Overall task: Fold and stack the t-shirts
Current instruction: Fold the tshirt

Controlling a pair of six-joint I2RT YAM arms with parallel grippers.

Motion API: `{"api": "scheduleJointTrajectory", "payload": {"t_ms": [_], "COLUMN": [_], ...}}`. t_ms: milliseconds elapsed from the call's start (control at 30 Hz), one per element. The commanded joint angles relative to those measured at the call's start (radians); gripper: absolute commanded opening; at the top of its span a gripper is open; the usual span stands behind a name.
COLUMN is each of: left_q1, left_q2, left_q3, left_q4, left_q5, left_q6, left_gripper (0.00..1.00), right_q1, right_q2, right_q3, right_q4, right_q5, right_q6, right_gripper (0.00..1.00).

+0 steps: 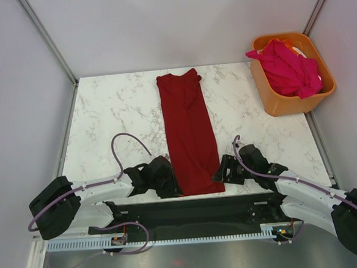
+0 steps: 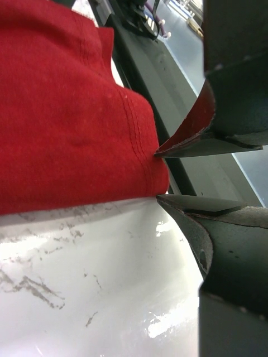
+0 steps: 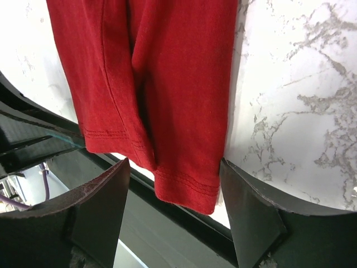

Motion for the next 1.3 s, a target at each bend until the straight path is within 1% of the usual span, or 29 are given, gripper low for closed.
{"api": "scheduleJointTrajectory", "payload": {"t_ms": [0,167,300,400,433,500,533,600,633,800,900,967,1000,1033,1067,1133,1267], "left_q1": [-0.007,-0.008,-0.022,-0.022,-0.024,-0.022,-0.022,-0.022,-0.022,-0.022,-0.022,-0.022,-0.022,-0.024,-0.022,-0.022,-0.022], "left_q2": [0.027,0.07,0.038,0.055,0.066,0.09,0.113,0.132,0.147,0.133,0.086,0.034,0.012,-0.005,-0.022,-0.074,-0.138], "left_q3": [0.022,0.044,0.062,0.059,0.065,0.074,0.083,0.094,0.106,0.122,0.128,0.134,0.142,0.145,0.149,0.16,0.169], "left_q4": [0.019,0.019,0.019,0.019,0.019,0.019,0.019,0.019,0.019,0.019,0.019,0.019,0.018,-0.335,-0.387,-0.431,-0.478], "left_q5": [-0.024,-0.024,-0.024,-0.024,-0.024,-0.024,-0.024,-0.024,-0.024,-0.024,-0.024,-0.024,-0.043,-0.256,-0.269,-0.284,-0.304], "left_q6": [0.004,0.004,0.004,0.004,0.004,0.004,0.004,0.004,0.004,0.004,0.004,0.004,-0.02,-0.116,-0.125,-0.135,-0.151], "left_gripper": [0.4,0.4,0.4,0.4,0.4,0.4,0.4,0.4,0.4,0.4,0.4,0.4,0.03,0.02,0.02,0.02,0.02], "right_q1": [0.002,0.006,0.017,0.02,0.02,0.025,0.028,0.029,0.034,0.043,0.048,0.049,0.049,0.048,0.049,0.049,0.049], "right_q2": [0.046,0.083,0.088,0.088,0.092,0.11,0.118,0.13,0.135,0.144,0.098,0.027,0.0,-0.024,-0.075,-0.136,-0.172], "right_q3": [-0.059,-0.082,-0.088,-0.099,-0.099,-0.1,-0.102,-0.105,-0.102,-0.096,-0.079,-0.053,-0.044,-0.035,-0.013,0.005,0.057], "right_q4": [-0.084,-0.029,-0.021,-0.006,0.0,0.016,0.029,0.043,0.048,0.072,0.023,-0.061,-0.099,-0.169,-0.205,-0.286,-0.33], "right_q5": [0.071,0.051,0.054,0.056,0.053,0.047,0.044,0.042,0.045,0.036,0.037,0.048,0.065,0.074,0.082,0.097,0.105], "right_q6": [-0.026,-0.012,-0.006,0.002,0.002,0.0,0.002,0.003,0.005,0.013,0.013,0.007,-0.004,-0.009,-0.012,-0.017,-0.013], "right_gripper": [0.75,0.71,0.7,0.61,0.5,0.37,0.25,0.12,0.0,0.0,0.0,0.0,0.0,0.0,0.0,0.0,0.0]}}
